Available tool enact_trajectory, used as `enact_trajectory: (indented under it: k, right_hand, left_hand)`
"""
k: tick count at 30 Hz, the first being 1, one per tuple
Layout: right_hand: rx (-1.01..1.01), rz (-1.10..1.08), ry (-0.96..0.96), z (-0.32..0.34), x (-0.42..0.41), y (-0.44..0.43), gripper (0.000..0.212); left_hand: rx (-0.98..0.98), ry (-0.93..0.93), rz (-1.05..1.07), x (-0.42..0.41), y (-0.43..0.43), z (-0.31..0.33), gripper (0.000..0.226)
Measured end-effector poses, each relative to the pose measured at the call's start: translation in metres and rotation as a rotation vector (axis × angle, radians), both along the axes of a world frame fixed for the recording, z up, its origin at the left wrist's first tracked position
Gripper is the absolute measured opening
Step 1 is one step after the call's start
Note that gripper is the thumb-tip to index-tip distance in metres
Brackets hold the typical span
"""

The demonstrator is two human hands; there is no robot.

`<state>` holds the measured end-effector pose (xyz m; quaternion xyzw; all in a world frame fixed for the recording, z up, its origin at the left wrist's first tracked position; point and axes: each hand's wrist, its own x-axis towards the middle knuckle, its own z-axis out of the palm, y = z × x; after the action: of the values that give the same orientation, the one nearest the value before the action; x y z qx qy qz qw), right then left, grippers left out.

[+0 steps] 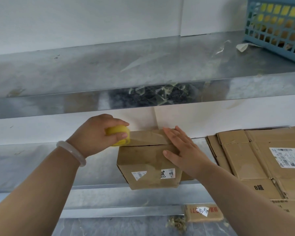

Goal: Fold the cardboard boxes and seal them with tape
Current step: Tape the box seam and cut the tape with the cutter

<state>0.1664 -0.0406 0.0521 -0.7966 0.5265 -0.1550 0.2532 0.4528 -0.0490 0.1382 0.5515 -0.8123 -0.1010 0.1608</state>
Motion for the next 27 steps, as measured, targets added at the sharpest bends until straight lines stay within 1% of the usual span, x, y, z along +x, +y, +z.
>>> enact_trajectory:
  k: [1, 2, 4, 7, 11, 13, 14, 16, 17, 19, 24, 27]
  right_hand:
    - [-0.001, 0.003, 0.002, 0.0, 0.0, 0.0, 0.068]
    - [0.002, 0.005, 0.006, 0.0, 0.0, 0.0, 0.067]
    - [0.005, 0.006, 0.013, 0.0, 0.0, -0.001, 0.067]
    - [-0.003, 0.015, 0.037, 0.0, 0.001, -0.002, 0.066]
    - [-0.008, 0.017, 0.048, -0.001, 0.001, -0.002, 0.064]
    - [-0.015, 0.021, 0.054, -0.001, 0.001, -0.003, 0.062]
    - [-0.016, 0.023, 0.055, -0.001, 0.001, -0.003, 0.061]
    - [-0.013, 0.022, 0.048, -0.001, 0.002, -0.003, 0.06]
    - [-0.012, 0.02, 0.043, -0.002, 0.001, -0.003, 0.06]
    - [-0.011, 0.019, 0.034, -0.003, 0.001, -0.004, 0.06]
    - [0.002, 0.01, 0.005, -0.007, 0.001, -0.004, 0.062]
    - [-0.002, 0.016, -0.003, -0.007, -0.001, -0.003, 0.062]
  left_hand:
    - [-0.036, -0.112, 0.007, 0.003, 0.0, -0.003, 0.058]
    - [-0.058, -0.184, 0.007, 0.006, 0.0, -0.006, 0.067]
    - [-0.08, -0.207, -0.008, 0.01, 0.001, -0.012, 0.078]
    - [-0.099, -0.242, -0.028, 0.013, 0.003, -0.014, 0.072]
    - [-0.057, -0.263, -0.059, 0.015, 0.003, -0.009, 0.076]
    - [-0.004, -0.19, -0.063, 0.02, 0.003, -0.007, 0.069]
    - [0.04, -0.103, -0.045, 0.025, 0.003, -0.007, 0.058]
    - [0.152, 0.099, 0.008, 0.036, 0.002, -0.003, 0.029]
    - [0.183, 0.15, 0.015, 0.042, 0.002, -0.001, 0.029]
    - [0.19, 0.148, 0.012, 0.051, 0.004, -0.001, 0.033]
    - [0.098, 0.083, 0.017, 0.059, 0.006, -0.019, 0.021]
    - [0.106, 0.082, 0.042, 0.062, 0.006, -0.037, 0.025]
